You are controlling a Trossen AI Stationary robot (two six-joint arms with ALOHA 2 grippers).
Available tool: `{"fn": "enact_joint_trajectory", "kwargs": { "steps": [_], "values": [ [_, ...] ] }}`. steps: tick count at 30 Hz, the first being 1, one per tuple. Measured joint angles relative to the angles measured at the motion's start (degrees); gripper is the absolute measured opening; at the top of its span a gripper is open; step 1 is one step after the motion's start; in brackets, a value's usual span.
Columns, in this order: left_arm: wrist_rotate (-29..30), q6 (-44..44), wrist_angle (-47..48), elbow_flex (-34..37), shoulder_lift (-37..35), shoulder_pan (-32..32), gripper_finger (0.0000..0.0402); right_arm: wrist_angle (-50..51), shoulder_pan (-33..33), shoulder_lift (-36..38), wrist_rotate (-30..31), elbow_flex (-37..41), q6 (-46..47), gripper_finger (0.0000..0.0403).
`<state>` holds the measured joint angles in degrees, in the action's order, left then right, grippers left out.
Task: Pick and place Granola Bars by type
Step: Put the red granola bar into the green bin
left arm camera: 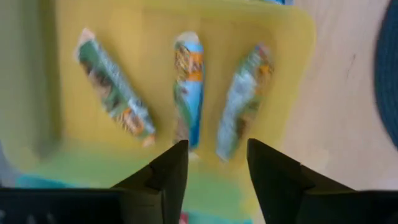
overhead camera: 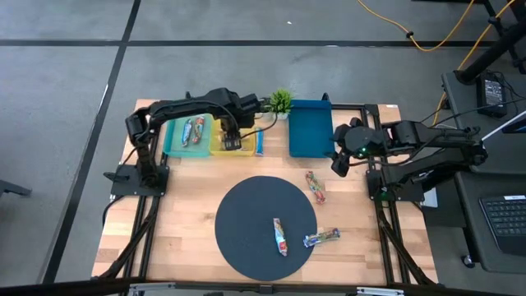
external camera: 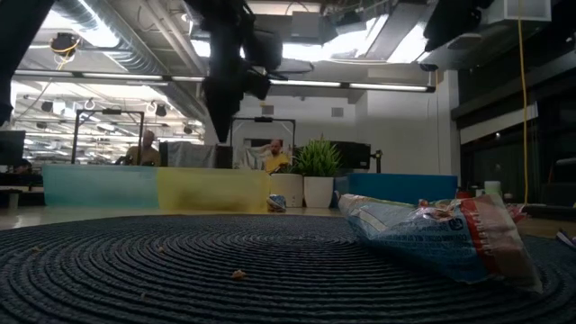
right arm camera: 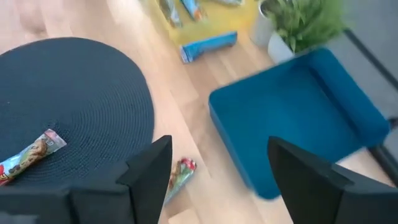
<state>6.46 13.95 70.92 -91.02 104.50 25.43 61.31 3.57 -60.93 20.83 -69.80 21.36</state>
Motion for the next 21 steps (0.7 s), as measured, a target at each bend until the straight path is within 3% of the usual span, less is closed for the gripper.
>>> {"fn": "enact_joint_trajectory", "kwargs": {
  "steps": [5, 10, 21],
  "values": [
    [-0.6, -4.6, 1.8, 0.0, -5.3, -0.5, 0.0165, 4.9, 0.0, 0.0, -3.8, 0.1, 5.7, 0.0264],
    [-0.8, -9.4, -0.4, 0.0, -11.3, -2.8, 0.0152, 3.2, 0.5, 0.1, -10.3, 4.7, 10.7, 0.0264],
    [1.8, -15.7, -7.7, 0.0, -19.5, -7.1, 0.0127, -20.9, 3.3, -0.1, -19.1, 27.1, 26.8, 0.0277]
  ]
}}
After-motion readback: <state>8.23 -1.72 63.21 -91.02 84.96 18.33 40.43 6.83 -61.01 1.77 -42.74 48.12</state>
